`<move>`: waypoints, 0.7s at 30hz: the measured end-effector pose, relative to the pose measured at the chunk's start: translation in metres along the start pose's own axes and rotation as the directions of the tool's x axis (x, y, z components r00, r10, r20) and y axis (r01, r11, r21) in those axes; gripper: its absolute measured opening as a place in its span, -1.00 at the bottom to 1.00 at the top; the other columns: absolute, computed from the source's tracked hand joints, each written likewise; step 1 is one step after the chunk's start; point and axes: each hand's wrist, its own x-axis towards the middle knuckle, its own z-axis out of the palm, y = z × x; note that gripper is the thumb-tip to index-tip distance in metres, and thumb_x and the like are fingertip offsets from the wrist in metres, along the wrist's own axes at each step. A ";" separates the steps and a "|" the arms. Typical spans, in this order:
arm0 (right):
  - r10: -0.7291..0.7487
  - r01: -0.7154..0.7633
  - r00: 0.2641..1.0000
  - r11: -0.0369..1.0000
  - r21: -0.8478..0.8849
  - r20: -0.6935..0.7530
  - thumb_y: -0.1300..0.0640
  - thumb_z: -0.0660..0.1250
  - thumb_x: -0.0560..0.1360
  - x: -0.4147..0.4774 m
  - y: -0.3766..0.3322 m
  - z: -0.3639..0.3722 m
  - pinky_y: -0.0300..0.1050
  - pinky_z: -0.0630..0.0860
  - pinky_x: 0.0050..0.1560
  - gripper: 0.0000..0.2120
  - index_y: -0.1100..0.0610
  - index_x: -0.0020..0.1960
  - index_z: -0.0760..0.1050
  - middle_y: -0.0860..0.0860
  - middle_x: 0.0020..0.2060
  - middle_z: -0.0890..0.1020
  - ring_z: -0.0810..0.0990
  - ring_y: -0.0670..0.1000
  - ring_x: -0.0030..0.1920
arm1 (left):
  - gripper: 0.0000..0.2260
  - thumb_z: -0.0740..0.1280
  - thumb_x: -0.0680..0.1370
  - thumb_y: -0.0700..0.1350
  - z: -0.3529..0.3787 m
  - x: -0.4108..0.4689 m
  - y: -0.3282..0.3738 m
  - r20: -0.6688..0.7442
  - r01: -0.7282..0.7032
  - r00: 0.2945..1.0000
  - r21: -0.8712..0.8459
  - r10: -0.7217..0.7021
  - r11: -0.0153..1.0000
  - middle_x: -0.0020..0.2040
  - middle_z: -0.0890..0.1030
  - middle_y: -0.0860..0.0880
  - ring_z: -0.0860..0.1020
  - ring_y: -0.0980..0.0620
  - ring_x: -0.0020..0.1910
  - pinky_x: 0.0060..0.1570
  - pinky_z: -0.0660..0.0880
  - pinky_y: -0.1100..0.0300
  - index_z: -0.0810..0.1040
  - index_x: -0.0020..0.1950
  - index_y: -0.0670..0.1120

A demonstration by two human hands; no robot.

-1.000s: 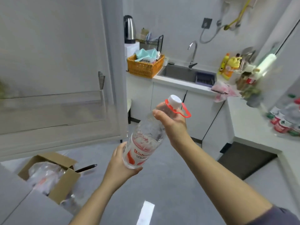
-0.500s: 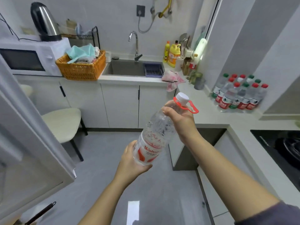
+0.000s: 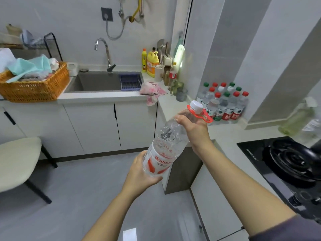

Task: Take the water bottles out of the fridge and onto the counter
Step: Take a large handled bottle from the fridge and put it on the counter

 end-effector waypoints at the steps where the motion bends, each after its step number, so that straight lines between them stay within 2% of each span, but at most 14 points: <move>1: -0.007 0.007 1.000 1.000 -0.002 -0.001 0.03 0.43 0.30 0.011 0.003 -0.012 -0.14 0.49 0.04 -0.90 -0.17 -0.33 0.61 -0.20 -0.31 0.65 0.62 -0.17 -0.15 | -0.22 0.61 0.13 0.12 0.012 0.012 0.004 0.006 -0.005 1.000 -0.001 0.005 1.000 0.12 0.48 0.26 0.54 0.18 0.11 -0.03 0.62 0.24 0.25 0.18 0.47; 5: 0.010 -0.009 1.000 1.000 0.012 -0.017 0.06 0.41 0.31 0.055 0.019 -0.062 -0.09 0.51 0.10 -0.88 -0.16 -0.34 0.60 -0.21 -0.30 0.64 0.61 -0.15 -0.13 | -0.23 0.61 0.12 0.21 0.063 0.057 0.021 0.031 -0.001 1.000 -0.031 0.002 1.000 0.10 0.50 0.29 0.56 0.22 0.07 -0.15 0.58 0.39 0.26 0.19 0.46; 7: 0.017 -0.017 0.999 1.000 0.003 -0.031 0.06 0.43 0.32 0.074 0.026 -0.087 -0.12 0.50 0.07 -0.88 -0.16 -0.33 0.60 -0.21 -0.30 0.64 0.61 -0.14 -0.13 | -0.25 0.62 0.12 0.23 0.089 0.077 0.030 0.034 0.000 0.999 -0.051 0.002 0.999 0.07 0.50 0.33 0.56 0.28 0.06 -0.21 0.54 0.45 0.29 0.19 0.43; 13: 0.065 -0.066 0.997 0.998 -0.008 -0.051 0.05 0.44 0.35 0.116 0.042 -0.148 -0.11 0.52 0.06 -0.89 -0.15 -0.31 0.61 -0.21 -0.29 0.65 0.62 -0.16 -0.14 | -0.21 0.63 0.13 0.27 0.155 0.122 0.043 0.078 0.030 0.997 -0.082 -0.024 0.996 0.10 0.53 0.26 0.59 0.24 0.06 -0.18 0.58 0.38 0.33 0.27 0.32; 18: 0.070 -0.075 0.985 0.997 -0.027 -0.155 0.06 0.43 0.33 0.145 0.056 -0.194 -0.34 0.49 -0.08 -0.93 -0.08 -0.30 0.59 -0.19 -0.30 0.63 0.61 -0.20 -0.16 | -0.27 0.63 0.14 0.26 0.198 0.167 0.058 0.171 -0.007 0.985 -0.094 0.023 0.996 0.08 0.53 0.32 0.60 0.26 0.04 -0.20 0.56 0.41 0.33 0.20 0.40; 21: 0.080 -0.094 0.966 0.994 -0.049 -0.245 0.17 0.47 0.42 0.165 0.072 -0.220 -0.43 0.48 -0.17 -0.89 0.01 -0.22 0.57 -0.20 -0.30 0.64 0.62 -0.23 -0.19 | -0.29 0.62 0.16 0.25 0.223 0.197 0.066 0.241 -0.032 0.969 -0.102 0.056 0.994 0.08 0.52 0.38 0.58 0.32 0.04 -0.22 0.52 0.47 0.30 0.16 0.49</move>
